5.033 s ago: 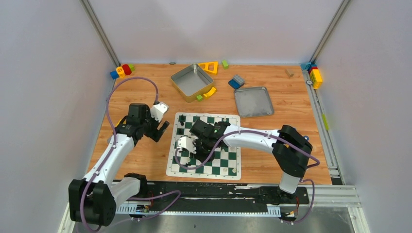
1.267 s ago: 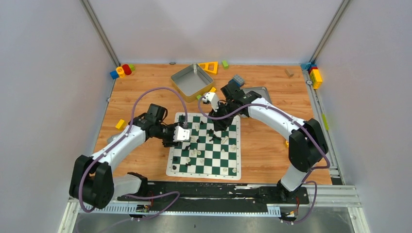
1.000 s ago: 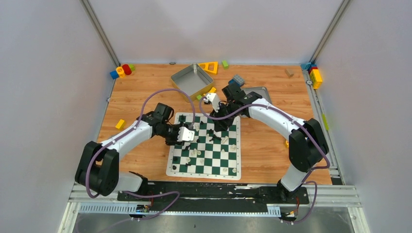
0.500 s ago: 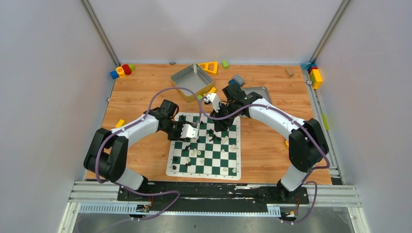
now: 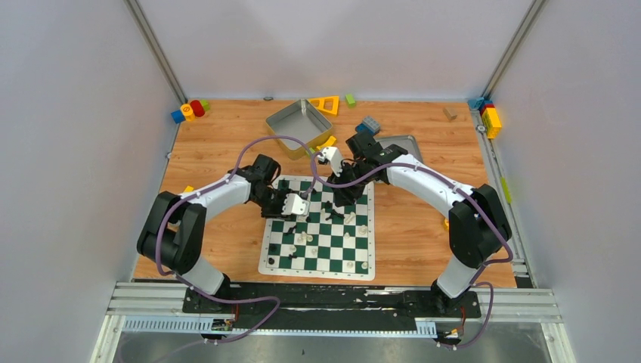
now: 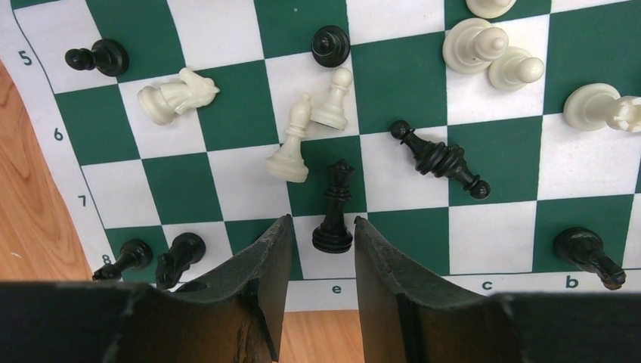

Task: Set up the chess pieces on the board
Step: Pick up the chess piece from the chessboard, then place the chess piece on the chessboard.

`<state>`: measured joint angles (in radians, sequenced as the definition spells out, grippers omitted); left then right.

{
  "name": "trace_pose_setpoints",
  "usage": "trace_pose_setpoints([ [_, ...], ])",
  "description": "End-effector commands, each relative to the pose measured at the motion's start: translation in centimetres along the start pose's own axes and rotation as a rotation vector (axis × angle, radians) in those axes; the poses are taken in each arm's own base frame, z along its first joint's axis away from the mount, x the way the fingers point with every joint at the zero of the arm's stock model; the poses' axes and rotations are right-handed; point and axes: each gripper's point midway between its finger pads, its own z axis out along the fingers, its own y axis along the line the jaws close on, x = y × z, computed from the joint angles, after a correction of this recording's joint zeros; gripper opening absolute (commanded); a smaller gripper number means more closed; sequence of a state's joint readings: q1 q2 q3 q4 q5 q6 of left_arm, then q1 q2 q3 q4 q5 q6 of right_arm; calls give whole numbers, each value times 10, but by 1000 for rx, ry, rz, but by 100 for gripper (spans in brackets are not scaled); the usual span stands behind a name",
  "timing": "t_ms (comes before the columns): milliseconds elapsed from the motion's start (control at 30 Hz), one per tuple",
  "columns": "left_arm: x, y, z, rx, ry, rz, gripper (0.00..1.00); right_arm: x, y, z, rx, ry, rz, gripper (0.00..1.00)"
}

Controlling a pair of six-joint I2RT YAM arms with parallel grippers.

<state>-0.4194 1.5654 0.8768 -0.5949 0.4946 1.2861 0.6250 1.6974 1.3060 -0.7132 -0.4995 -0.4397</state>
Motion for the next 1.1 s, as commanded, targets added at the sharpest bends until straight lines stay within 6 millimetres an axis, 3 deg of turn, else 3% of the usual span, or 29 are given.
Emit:
trace_pose_setpoints([
  [0,-9,6,-3,9,-15,31,43,-10,0,-5,-1,-45,-35,38],
  [500,-5,-3,6,63,17,16,31,-9,0,-4,-2,-38,-35,37],
  [633,-7,-2,3,58,16,-10,20,-11,0,-5,0,-43,-33,36],
  [833,-18,-1,-7,30,-16,-51,9,-19,1,-10,-13,-76,-7,36],
  [1067,-47,-2,-30,-30,-120,-76,6,-36,11,-20,-58,-152,9,35],
])
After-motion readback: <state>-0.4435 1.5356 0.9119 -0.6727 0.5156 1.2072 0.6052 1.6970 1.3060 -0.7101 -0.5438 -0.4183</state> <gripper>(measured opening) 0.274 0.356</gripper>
